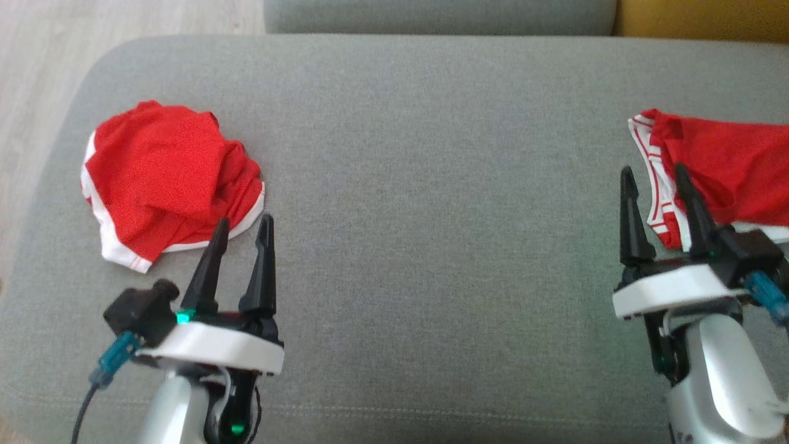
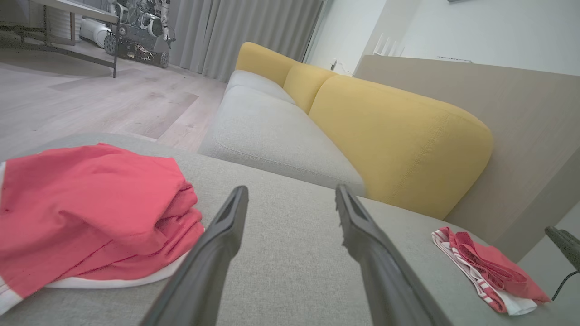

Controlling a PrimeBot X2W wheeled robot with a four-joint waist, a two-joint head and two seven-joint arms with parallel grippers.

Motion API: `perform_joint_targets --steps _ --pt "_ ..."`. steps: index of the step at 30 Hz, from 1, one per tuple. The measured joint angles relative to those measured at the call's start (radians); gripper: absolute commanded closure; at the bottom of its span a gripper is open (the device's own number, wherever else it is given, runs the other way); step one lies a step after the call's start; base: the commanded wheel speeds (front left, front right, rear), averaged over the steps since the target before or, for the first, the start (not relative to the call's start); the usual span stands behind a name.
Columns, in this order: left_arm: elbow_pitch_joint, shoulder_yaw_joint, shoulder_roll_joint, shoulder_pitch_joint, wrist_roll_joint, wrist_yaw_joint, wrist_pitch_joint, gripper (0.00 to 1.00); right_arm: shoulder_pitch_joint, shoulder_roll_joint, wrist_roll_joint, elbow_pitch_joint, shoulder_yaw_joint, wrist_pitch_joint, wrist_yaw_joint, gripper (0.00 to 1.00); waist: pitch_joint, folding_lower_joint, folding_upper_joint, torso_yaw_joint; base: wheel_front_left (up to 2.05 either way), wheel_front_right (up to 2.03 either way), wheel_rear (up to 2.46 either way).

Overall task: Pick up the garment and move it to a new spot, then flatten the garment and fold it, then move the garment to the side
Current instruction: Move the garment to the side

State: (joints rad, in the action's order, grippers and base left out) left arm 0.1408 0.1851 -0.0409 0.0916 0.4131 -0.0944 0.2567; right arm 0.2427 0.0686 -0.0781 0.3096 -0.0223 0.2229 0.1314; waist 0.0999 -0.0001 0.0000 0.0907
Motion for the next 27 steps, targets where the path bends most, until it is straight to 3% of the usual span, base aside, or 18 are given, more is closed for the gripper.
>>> perform_joint_targets --steps 27 --pt "-0.002 -0.028 0.000 -0.053 -0.024 0.016 0.000 0.00 -0.088 -0.017 0.006 -0.032 -0.002 0.025 0.000 0.00 -0.044 0.0000 0.0000 -0.014 0.00 0.00 0.00"
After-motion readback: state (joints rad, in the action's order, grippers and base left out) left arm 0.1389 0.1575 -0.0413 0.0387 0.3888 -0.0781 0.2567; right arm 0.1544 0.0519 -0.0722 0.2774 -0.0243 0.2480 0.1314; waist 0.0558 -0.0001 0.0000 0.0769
